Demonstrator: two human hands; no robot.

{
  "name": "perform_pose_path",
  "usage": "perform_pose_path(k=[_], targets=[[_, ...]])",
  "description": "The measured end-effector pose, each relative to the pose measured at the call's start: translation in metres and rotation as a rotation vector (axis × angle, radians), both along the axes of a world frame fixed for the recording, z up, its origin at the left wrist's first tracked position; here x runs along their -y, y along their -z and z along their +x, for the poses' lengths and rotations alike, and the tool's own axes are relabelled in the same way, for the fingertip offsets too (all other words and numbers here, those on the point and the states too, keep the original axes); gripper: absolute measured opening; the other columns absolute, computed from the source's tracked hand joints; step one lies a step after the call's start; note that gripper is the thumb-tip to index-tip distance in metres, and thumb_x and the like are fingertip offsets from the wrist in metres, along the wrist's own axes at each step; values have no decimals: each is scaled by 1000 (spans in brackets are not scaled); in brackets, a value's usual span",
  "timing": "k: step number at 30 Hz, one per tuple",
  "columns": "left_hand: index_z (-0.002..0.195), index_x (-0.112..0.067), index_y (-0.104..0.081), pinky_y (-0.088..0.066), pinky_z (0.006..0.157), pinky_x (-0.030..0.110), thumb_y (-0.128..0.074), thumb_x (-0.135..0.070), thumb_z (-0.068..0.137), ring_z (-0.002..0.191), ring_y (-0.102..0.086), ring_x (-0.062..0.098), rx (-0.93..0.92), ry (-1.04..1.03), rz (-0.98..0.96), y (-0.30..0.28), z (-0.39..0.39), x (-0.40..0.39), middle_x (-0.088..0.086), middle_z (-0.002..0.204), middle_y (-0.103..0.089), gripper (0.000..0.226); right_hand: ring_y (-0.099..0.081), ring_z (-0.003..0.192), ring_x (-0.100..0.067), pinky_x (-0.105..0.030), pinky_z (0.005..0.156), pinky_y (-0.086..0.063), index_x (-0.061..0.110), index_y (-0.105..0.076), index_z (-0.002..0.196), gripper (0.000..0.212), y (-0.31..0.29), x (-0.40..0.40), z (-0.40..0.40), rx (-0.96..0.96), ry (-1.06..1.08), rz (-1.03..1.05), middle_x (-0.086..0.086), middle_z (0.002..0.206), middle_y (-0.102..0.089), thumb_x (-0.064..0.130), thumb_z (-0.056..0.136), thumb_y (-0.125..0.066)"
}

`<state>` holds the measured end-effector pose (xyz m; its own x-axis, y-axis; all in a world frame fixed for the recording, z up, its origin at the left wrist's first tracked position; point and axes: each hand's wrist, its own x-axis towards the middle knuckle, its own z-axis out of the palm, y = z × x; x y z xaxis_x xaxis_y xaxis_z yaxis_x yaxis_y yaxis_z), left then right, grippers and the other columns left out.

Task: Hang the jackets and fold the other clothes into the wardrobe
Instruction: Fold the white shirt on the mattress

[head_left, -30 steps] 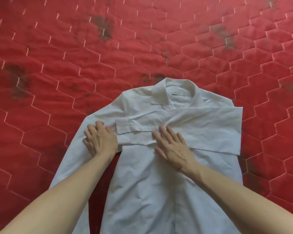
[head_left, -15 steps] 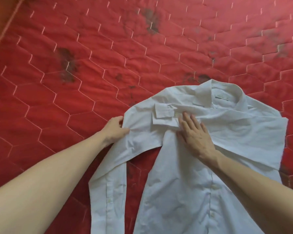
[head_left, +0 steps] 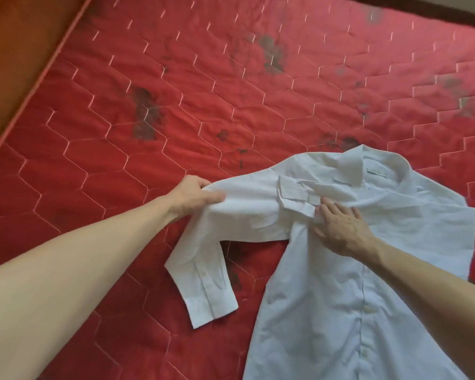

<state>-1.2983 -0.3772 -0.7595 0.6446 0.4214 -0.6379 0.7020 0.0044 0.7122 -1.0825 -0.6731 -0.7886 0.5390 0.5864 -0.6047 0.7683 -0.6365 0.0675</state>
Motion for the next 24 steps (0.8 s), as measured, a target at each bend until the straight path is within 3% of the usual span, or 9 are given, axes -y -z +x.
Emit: perform_pose_path(k=[3, 6, 8, 9, 11, 13, 15, 20, 24], targets=[[59, -18, -50, -35, 54, 27, -86, -44, 80, 58, -44, 13, -11, 103, 103, -10, -8, -19, -3, 63, -48, 49, -25, 156, -28, -51, 126, -17, 17, -25, 159, 70, -8, -7, 3, -9, -8, -88, -1, 174, -14, 60, 105, -38], [72, -20, -71, -47, 55, 20, -89, -62, 70, 61, -66, 6, -90, 291, 106, -26, -24, -35, -12, 67, -69, 45, -51, 133, -34, -47, 114, -35, 16, -35, 145, 53, -13, -18, -3, 66, -44, -71, -9, 155, -44, 46, 102, -45], [81, -23, -80, -55, 58, 21, -91, -61, 66, 69, -74, 5, -186, 458, 120, -31, -35, -38, -11, 75, -77, 42, -60, 116, -35, -47, 102, -44, 18, -33, 141, 47, -12, -26, -11, 143, -79, 18, -11, 143, -53, 30, 98, -47], [79, -23, -80, -57, 60, 25, -91, -58, 66, 71, -75, 9, -244, 560, 178, -30, -40, -39, -8, 75, -77, 39, -59, 117, -36, -46, 101, -45, 20, -27, 147, 55, -11, -29, -15, 160, -101, 61, -13, 151, -47, 24, 96, -48], [72, -26, -75, -53, 57, 28, -88, -50, 68, 69, -71, 14, -347, 752, 338, -27, -49, -41, -8, 69, -73, 28, -46, 136, -35, -42, 104, -43, 28, -7, 161, 80, -6, -31, -22, 141, -206, 66, -13, 171, -16, 15, 94, -48], [68, -29, -67, -48, 57, 26, -84, -47, 70, 69, -66, 9, -404, 870, 451, -25, -58, -47, -12, 69, -67, 25, -29, 150, -34, -39, 110, -38, 35, 17, 162, 98, 3, -24, -30, 132, -318, -18, -8, 174, 7, 8, 93, -47], [67, -29, -63, -46, 58, 27, -81, -50, 71, 70, -64, 10, -434, 923, 517, -23, -65, -57, -12, 68, -65, 28, -14, 158, -36, -41, 117, -35, 39, 28, 158, 106, 8, -19, -37, 106, -270, -85, -5, 173, 20, 0, 91, -45], [58, -18, -51, -41, 59, 31, -74, -47, 71, 55, -52, 17, -468, 945, 676, -31, -86, -90, -7, 56, -53, 39, 2, 159, -43, -47, 121, -31, 42, 29, 157, 112, 3, -33, -44, 14, -157, -200, -4, 170, 30, -8, 85, -40], [63, -19, -57, -42, 63, 34, -74, -38, 75, 63, -57, 23, -426, 772, 655, -42, -113, -122, -4, 61, -59, 29, 2, 159, -42, -48, 123, -26, 42, 28, 158, 108, -6, -42, -46, -5, -120, -261, -4, 170, 31, -3, 87, -40]])
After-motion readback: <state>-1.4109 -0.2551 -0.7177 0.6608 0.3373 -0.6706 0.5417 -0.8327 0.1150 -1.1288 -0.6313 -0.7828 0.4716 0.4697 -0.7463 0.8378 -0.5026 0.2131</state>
